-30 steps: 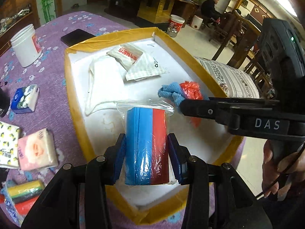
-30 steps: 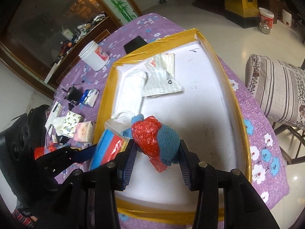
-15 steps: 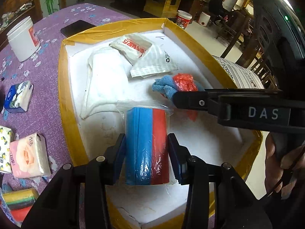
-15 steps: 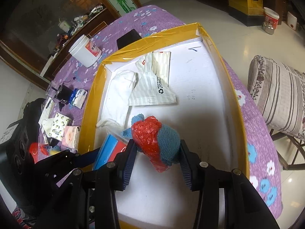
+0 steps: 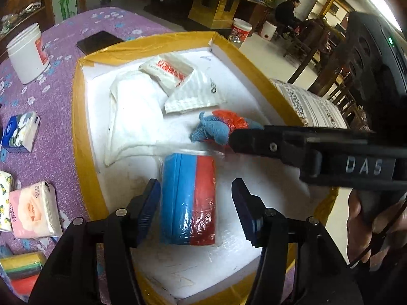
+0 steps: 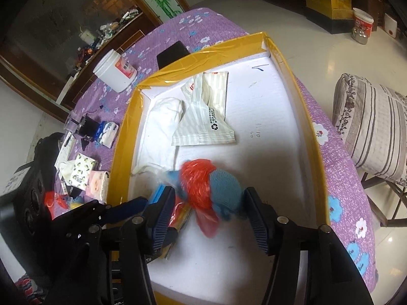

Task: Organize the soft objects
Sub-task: 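Open both tools to drop the sponge bag and knit bundle in the tray, then grasp the blue-white snack bag with the left tool while the right tool grasps the striped sponge bag, then lift the snack bag and striped sponge bag toward the tray with both tools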

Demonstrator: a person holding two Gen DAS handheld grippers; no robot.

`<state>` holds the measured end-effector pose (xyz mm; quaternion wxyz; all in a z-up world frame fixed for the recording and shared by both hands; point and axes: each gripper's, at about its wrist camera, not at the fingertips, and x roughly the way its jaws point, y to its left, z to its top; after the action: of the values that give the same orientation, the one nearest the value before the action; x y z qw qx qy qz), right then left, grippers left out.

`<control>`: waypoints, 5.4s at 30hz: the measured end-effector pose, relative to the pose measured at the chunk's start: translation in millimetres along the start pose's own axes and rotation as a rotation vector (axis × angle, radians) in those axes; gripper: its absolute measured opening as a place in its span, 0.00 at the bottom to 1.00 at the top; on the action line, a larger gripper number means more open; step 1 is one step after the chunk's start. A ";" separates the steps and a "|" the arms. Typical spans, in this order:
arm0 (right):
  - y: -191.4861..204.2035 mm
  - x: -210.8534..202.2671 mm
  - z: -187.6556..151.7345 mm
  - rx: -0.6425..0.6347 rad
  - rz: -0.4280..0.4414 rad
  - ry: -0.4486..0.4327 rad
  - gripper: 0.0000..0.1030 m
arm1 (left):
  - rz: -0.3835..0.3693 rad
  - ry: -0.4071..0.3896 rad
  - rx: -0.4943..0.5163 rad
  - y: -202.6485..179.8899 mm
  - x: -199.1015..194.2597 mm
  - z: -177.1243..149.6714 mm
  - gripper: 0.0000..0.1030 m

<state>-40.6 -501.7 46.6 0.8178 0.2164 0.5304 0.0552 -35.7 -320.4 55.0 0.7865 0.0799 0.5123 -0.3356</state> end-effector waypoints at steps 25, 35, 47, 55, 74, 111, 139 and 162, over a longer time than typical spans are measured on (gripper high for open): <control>18.9 -79.4 -29.9 0.059 -0.077 -0.205 0.63 | -0.098 -0.125 0.049 17.8 -71.3 2.2 0.67; 19.7 -97.2 -66.6 0.081 -0.094 -0.234 0.63 | -0.132 -0.126 0.024 35.2 -84.1 -5.6 0.67; 40.8 -86.7 -73.3 0.053 -0.061 -0.221 0.63 | -0.110 -0.170 -0.012 56.2 -109.2 -22.0 0.67; 79.3 -63.2 -63.8 -0.046 -0.002 -0.173 0.63 | -0.037 -0.226 -0.109 91.9 -135.3 -48.6 0.67; 203.5 6.8 -72.5 -0.319 0.160 -0.001 0.63 | 0.176 -0.282 -0.446 196.7 -193.0 -160.6 0.67; 252.3 61.7 -85.6 -0.409 0.224 0.141 0.65 | 0.269 -0.105 -0.490 241.4 -138.5 -209.6 0.41; 292.8 116.7 -140.3 -0.678 0.133 0.282 0.44 | 0.295 -0.122 -0.476 240.7 -138.6 -211.6 0.41; 259.3 64.0 -124.1 -0.541 0.200 0.180 0.39 | 0.232 -0.140 -0.426 231.9 -137.0 -193.3 0.40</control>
<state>-87.6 -211.1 56.9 0.7860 0.0363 0.5428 0.2938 -73.9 8.2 32.8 0.8523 -0.0527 0.5033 -0.1320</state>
